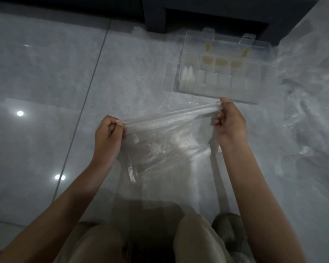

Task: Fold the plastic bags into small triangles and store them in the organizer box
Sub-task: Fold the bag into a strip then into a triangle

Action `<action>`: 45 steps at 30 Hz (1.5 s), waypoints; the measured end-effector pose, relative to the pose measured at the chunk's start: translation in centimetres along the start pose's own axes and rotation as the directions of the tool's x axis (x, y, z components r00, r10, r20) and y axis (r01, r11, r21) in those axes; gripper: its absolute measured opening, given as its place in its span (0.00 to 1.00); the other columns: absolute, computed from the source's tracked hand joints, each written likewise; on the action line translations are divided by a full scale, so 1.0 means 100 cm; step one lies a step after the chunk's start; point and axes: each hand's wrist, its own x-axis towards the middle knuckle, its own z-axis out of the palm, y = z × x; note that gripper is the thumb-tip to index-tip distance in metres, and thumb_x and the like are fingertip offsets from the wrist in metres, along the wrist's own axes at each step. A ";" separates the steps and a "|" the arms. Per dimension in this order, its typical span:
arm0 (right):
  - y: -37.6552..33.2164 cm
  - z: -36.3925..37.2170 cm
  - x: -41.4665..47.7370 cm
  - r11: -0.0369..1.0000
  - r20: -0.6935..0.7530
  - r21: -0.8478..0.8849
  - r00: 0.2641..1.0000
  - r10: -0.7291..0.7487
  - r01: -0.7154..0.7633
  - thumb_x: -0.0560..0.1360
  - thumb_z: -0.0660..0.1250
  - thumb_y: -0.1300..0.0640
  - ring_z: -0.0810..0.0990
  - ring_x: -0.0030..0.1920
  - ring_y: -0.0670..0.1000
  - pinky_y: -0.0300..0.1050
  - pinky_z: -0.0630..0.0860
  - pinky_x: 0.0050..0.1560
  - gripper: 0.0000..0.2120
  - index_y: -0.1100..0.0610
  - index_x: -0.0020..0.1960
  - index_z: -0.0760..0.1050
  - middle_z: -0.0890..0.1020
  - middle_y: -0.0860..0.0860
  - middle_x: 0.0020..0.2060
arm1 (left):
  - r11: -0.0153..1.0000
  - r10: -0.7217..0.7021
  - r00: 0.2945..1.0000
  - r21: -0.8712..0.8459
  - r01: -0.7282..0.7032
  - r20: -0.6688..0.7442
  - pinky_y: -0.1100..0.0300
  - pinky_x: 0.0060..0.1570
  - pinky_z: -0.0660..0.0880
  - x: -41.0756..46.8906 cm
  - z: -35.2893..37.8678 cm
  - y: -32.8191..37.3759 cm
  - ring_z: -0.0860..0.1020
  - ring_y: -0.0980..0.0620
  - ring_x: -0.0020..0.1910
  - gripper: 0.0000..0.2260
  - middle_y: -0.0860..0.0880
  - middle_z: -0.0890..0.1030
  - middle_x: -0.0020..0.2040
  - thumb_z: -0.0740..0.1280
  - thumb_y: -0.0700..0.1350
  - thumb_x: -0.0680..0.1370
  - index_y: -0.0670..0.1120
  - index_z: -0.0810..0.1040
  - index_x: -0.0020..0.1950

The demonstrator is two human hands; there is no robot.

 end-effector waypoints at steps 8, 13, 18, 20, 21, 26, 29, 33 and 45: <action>0.012 0.003 -0.020 0.882 -0.060 -0.277 0.910 -0.411 0.381 0.79 0.59 0.67 0.72 0.33 0.39 0.31 0.69 0.35 0.06 0.60 0.52 0.73 0.77 0.49 0.41 | 1.000 -0.014 0.998 0.019 0.015 -0.069 0.76 0.40 0.68 0.008 -0.007 0.003 0.74 0.68 0.35 0.05 0.57 0.78 0.38 0.61 0.39 0.81 0.41 0.76 0.53; 0.047 0.007 -0.047 0.250 0.515 -0.543 0.553 -0.655 0.801 0.76 0.60 0.65 0.73 0.62 0.50 0.43 0.67 0.67 0.16 0.60 0.63 0.73 0.76 0.52 0.60 | 0.806 0.362 0.926 0.462 -0.371 0.112 0.56 0.70 0.62 -0.011 -0.008 -0.004 0.67 0.50 0.70 0.19 0.41 0.69 0.71 0.59 0.42 0.81 0.40 0.68 0.71; 0.100 0.026 -0.061 -0.270 0.902 -0.432 0.411 -0.134 0.861 0.77 0.51 0.52 0.66 0.73 0.56 0.51 0.57 0.74 0.26 0.60 0.72 0.68 0.70 0.56 0.71 | 0.475 0.294 0.855 0.711 -0.519 0.427 0.45 0.72 0.52 -0.021 0.007 -0.026 0.62 0.44 0.75 0.27 0.40 0.64 0.75 0.52 0.51 0.79 0.38 0.64 0.75; 0.116 0.026 -0.063 -0.410 0.912 -0.391 0.407 -0.051 0.824 0.78 0.49 0.51 0.67 0.72 0.54 0.52 0.59 0.74 0.26 0.60 0.72 0.68 0.70 0.55 0.71 | 0.421 0.274 0.845 0.732 -0.535 0.459 0.46 0.73 0.50 -0.022 0.009 -0.031 0.61 0.44 0.75 0.28 0.40 0.63 0.76 0.50 0.52 0.79 0.38 0.62 0.76; 0.121 0.025 -0.062 -0.454 0.907 -0.386 0.421 -0.026 0.803 0.79 0.48 0.50 0.67 0.72 0.54 0.52 0.61 0.74 0.26 0.60 0.72 0.69 0.70 0.55 0.71 | 0.412 0.275 0.839 0.731 -0.544 0.469 0.46 0.73 0.48 -0.021 0.008 -0.032 0.60 0.44 0.76 0.28 0.40 0.62 0.76 0.50 0.52 0.79 0.39 0.61 0.76; 0.114 0.008 -0.043 -0.489 0.882 -0.426 0.470 -0.038 0.761 0.79 0.51 0.44 0.67 0.73 0.55 0.55 0.54 0.73 0.28 0.56 0.74 0.65 0.67 0.54 0.73 | 0.380 0.238 0.856 0.767 -0.518 0.460 0.42 0.74 0.46 -0.015 0.004 -0.039 0.52 0.47 0.78 0.35 0.42 0.53 0.79 0.48 0.62 0.79 0.40 0.53 0.79; 0.089 -0.012 -0.024 -0.502 0.789 -0.578 0.599 -0.141 0.643 0.79 0.48 0.41 0.59 0.76 0.54 0.54 0.46 0.74 0.31 0.54 0.78 0.57 0.59 0.52 0.77 | 0.368 0.200 0.876 0.795 -0.483 0.440 0.38 0.73 0.44 -0.011 0.001 -0.038 0.49 0.49 0.78 0.40 0.44 0.50 0.80 0.48 0.67 0.77 0.41 0.49 0.79; 0.056 -0.036 -0.013 -0.432 0.637 -0.752 0.719 -0.279 0.498 0.79 0.43 0.40 0.50 0.78 0.51 0.51 0.39 0.76 0.33 0.56 0.79 0.48 0.52 0.52 0.79 | 0.426 0.216 0.874 0.763 -0.486 0.436 0.38 0.72 0.37 -0.012 -0.004 -0.034 0.44 0.52 0.78 0.40 0.45 0.45 0.80 0.47 0.67 0.76 0.42 0.46 0.79; 0.051 -0.089 -0.029 -0.595 0.855 -0.429 0.517 -0.026 0.680 0.82 0.48 0.49 0.56 0.76 0.52 0.52 0.47 0.76 0.26 0.57 0.77 0.58 0.60 0.54 0.76 | 0.288 0.354 0.611 0.539 -0.791 0.708 0.42 0.73 0.54 -0.063 0.015 -0.043 0.57 0.50 0.77 0.28 0.46 0.58 0.78 0.53 0.56 0.81 0.43 0.60 0.77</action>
